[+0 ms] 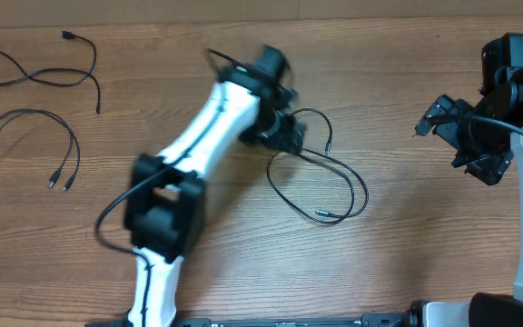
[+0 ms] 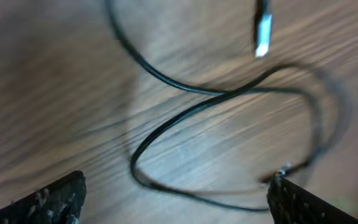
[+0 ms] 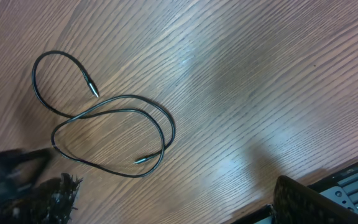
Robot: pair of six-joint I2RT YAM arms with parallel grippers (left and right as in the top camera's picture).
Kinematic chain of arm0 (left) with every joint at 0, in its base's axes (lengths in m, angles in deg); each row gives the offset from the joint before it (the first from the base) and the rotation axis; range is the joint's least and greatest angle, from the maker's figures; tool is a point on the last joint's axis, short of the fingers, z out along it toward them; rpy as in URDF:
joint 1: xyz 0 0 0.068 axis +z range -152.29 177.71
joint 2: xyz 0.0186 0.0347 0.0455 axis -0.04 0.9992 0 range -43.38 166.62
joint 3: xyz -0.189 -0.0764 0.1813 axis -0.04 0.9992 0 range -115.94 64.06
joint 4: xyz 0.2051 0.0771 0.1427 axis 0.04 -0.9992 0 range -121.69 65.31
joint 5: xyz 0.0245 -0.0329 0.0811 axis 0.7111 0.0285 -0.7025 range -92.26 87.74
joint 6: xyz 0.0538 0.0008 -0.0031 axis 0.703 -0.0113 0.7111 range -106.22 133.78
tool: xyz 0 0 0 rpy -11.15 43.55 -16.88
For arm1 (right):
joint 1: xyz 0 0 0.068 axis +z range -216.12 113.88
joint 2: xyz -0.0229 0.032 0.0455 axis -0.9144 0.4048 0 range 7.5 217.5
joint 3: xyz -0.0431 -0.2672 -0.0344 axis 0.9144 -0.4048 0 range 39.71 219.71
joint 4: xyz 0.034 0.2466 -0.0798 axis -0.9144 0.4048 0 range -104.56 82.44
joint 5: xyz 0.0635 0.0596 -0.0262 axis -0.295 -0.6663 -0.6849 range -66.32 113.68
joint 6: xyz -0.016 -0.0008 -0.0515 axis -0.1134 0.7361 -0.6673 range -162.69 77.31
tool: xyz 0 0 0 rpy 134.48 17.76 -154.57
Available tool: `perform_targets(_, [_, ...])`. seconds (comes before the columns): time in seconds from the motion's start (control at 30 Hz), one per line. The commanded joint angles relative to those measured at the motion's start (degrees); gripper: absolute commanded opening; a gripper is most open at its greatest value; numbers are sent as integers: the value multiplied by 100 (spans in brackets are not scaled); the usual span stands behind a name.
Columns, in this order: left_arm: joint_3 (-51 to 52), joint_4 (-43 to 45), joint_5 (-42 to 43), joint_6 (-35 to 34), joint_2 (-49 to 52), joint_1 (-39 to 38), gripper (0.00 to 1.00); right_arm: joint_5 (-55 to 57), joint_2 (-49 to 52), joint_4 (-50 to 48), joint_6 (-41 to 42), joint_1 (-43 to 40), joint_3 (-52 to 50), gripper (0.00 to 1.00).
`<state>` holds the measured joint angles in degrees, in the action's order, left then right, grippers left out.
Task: Untangle cables
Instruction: 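Swing the left arm toward the center cable loop, then grasp the center black cable with the left gripper and lift it up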
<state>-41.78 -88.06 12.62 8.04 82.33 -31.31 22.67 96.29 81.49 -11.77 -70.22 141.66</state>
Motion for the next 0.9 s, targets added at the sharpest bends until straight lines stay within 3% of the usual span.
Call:
perform_targets(0.0, [37,48,-546,483,232,-205,93,79,17,-15,17,-15,37,100])
perform_targets(0.13, [37,192,-756,706,389,-369,87,79,17,-15,17,-15,37,100])
perform_targets(0.23, [37,280,-986,706,470,-380,59,79,17,-15,17,-15,37,100])
perform_targets(0.33, [37,321,-1045,704,529,-361,58,79,17,-15,17,-15,37,100])
perform_targets(0.5, [37,291,-1040,704,619,-358,40,79,17,-15,17,-15,37,100])
perform_targets(0.53, [37,260,-1040,704,619,-358,31,79,17,-15,17,-15,37,100])
perform_targets(0.6, [35,212,-1038,695,619,-358,4,79,17,-15,17,-15,37,100])
perform_targets(0.87, [-984,-734,-1023,-28,251,-282,4,79,17,-15,17,-15,37,100])
